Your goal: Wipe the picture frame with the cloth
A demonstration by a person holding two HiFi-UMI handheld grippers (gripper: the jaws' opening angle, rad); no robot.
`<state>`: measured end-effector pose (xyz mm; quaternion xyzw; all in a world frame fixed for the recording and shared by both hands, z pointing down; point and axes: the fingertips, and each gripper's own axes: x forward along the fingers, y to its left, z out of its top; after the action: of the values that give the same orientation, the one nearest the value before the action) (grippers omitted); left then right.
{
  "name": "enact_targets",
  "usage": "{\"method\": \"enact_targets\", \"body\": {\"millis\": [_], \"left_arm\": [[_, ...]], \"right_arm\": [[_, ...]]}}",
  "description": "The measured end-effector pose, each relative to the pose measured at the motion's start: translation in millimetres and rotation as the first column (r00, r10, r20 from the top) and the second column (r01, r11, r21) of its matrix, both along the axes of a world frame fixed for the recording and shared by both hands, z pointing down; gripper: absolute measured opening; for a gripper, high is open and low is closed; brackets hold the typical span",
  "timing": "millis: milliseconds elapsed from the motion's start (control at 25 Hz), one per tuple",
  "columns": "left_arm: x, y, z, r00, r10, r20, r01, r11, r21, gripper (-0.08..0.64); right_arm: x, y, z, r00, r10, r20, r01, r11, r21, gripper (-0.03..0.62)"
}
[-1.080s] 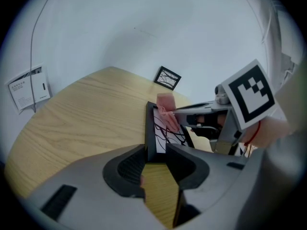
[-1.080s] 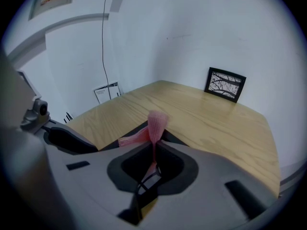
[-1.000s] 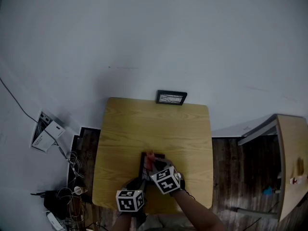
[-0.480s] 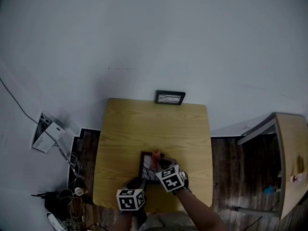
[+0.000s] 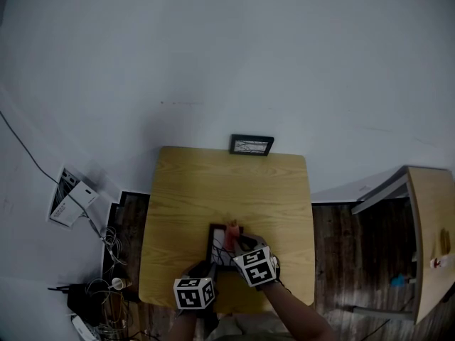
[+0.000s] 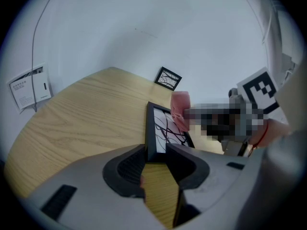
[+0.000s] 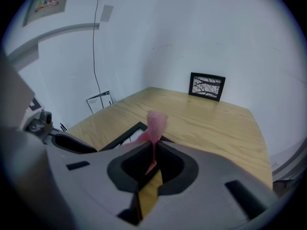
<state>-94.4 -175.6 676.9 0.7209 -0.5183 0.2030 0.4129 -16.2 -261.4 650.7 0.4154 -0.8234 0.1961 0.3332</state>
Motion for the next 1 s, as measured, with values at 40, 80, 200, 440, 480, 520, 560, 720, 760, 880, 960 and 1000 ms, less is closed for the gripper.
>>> {"method": "enact_targets", "body": {"millis": [40,80,200,440,480,520,560,720,760,880,960,1000], "left_arm": [[-0.2,-0.3,-0.1,1.000,-0.001,0.000,0.001,1.000,0.001,0.126],[-0.4,-0.5,-0.3,1.000,-0.002,0.001,0.002,1.000,0.002,0.126],[-0.4,-0.1,-0.4,1.000,-0.006,0.006,0.006,1.000,0.006,0.126],[-0.1,-0.5,-0.4,1.000,-0.008,0.008,0.008,1.000,0.005,0.124],[0.1,-0.5,-0.4,1.000,-0.009,0.009,0.009,1.000,0.005,0.126],[0.3,-0.2,-0.5,1.000,-0.009,0.009,0.009,1.000,0.005,0.126],[0.3,0.1,-0.6,1.000,-0.010,0.010,0.010,1.000,0.006,0.126],[0.2,0.1,-0.4,1.000,-0.010,0.013,0.010,1.000,0.009,0.126],[0.1,-0.1,-0.4,1.000,-0.009,0.013,0.009,1.000,0.009,0.126],[0.1,-0.1,-0.7,1.000,-0.008,0.013,0.008,1.000,0.010,0.126],[0.7,0.2,-0.9,1.000,-0.008,0.014,0.008,1.000,0.011,0.126],[0.7,0.3,-0.9,1.000,-0.009,0.014,0.009,1.000,0.010,0.126]], "right_arm": [[-0.6,0.7,-3.1,1.000,0.005,0.022,-0.005,1.000,0.006,0.017],[-2.1,2.5,-6.6,0.999,0.008,0.045,-0.008,1.000,0.007,0.017],[-11.9,10.4,-21.5,0.991,0.015,0.132,-0.015,1.000,-0.002,0.017],[-35.1,29.2,-26.4,0.972,0.000,0.235,0.013,0.998,-0.055,0.017],[-38.1,32.3,-23.4,0.973,-0.010,0.232,0.025,0.998,-0.061,0.017],[-40.7,35.2,-20.2,0.974,-0.019,0.226,0.036,0.997,-0.068,0.017],[-43.0,38.0,-16.7,0.975,-0.028,0.219,0.046,0.996,-0.074,0.017],[-50.0,45.2,-5.0,0.980,-0.059,0.190,0.078,0.993,-0.092,0.017],[-51.7,45.9,-2.6,0.981,-0.070,0.183,0.087,0.992,-0.088,0.017],[-56.0,47.8,5.9,0.982,-0.106,0.156,0.119,0.990,-0.073,0.017],[-56.8,51.0,11.9,0.983,-0.123,0.139,0.136,0.987,-0.084,0.017],[-56.8,52.8,14.9,0.983,-0.130,0.130,0.142,0.985,-0.093,0.017]]}}
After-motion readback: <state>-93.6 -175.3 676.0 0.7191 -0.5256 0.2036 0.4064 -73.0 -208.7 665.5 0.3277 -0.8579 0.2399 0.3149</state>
